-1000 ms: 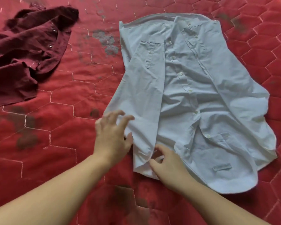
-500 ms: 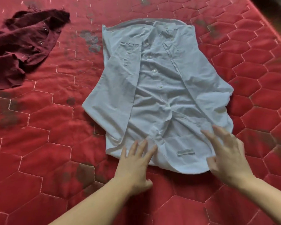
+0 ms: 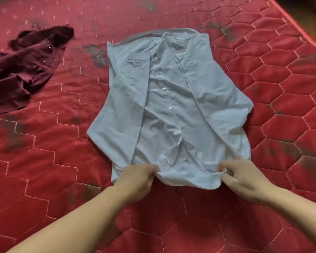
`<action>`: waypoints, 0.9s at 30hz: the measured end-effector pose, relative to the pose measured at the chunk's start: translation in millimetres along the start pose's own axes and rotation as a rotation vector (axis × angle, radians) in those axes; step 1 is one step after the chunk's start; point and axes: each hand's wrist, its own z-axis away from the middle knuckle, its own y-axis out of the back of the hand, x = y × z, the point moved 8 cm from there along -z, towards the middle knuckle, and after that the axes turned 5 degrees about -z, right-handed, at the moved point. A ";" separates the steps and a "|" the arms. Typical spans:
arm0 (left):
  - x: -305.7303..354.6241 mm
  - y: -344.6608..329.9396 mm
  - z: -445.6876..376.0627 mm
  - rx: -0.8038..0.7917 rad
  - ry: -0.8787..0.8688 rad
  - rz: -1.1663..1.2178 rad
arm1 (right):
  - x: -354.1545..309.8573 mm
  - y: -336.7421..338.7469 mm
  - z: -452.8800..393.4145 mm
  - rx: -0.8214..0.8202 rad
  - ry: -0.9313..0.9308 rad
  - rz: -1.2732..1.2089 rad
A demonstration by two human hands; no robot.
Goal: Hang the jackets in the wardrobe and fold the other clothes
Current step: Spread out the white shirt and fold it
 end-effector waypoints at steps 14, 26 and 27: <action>-93.6 114.1 -27.1 0.295 0.435 0.338 | -38.8 83.3 -113.5 0.138 -0.301 -0.157; -92.0 -20.2 -24.0 -0.028 0.147 -0.251 | 5.9 -9.6 -91.0 0.053 -0.163 0.644; -95.2 -17.0 -24.9 0.011 0.133 -0.240 | 23.5 -5.4 -93.4 0.053 -0.271 0.583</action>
